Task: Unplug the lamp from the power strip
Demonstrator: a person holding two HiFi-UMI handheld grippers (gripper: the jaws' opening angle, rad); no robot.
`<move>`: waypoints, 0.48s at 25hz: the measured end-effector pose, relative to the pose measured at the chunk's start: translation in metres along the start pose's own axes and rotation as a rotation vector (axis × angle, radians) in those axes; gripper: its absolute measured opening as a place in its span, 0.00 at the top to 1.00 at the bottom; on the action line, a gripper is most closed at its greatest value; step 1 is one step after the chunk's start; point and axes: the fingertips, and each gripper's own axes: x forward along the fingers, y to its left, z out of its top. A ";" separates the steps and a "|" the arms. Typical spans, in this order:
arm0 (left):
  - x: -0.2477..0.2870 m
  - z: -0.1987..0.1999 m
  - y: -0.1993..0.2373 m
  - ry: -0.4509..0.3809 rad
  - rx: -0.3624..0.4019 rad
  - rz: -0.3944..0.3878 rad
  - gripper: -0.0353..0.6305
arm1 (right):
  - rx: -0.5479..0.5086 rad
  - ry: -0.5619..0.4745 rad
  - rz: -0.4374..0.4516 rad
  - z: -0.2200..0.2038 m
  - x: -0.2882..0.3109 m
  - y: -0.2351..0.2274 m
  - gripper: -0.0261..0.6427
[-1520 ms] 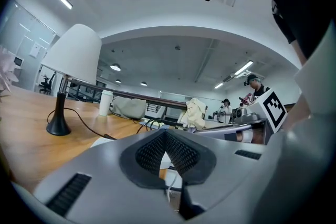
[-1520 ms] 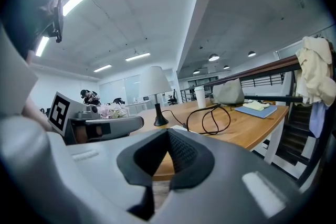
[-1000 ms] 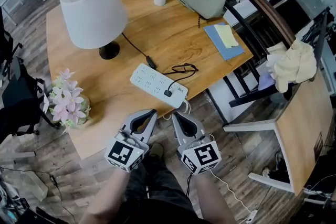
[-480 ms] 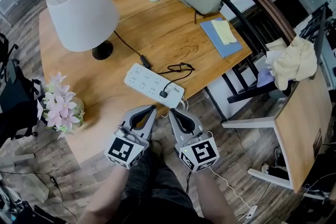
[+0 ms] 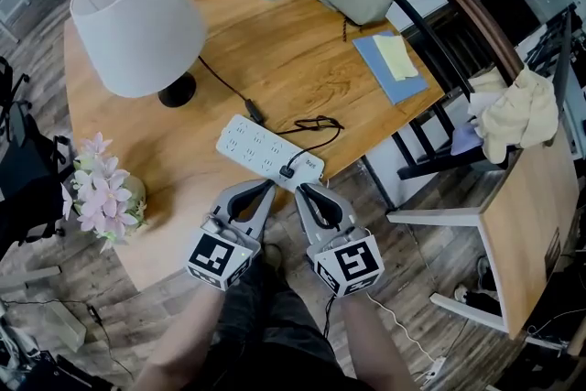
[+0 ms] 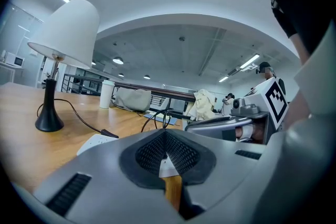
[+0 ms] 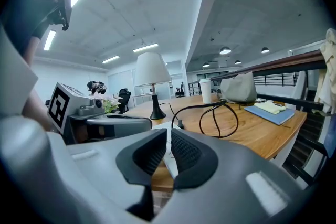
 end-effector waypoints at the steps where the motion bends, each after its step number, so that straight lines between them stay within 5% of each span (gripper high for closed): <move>1: 0.001 -0.001 0.002 0.002 -0.004 0.000 0.95 | -0.001 0.003 0.001 0.000 0.002 -0.001 0.93; 12: 0.011 -0.008 0.022 0.027 -0.030 0.019 0.95 | -0.031 0.038 -0.005 -0.003 0.021 -0.013 0.92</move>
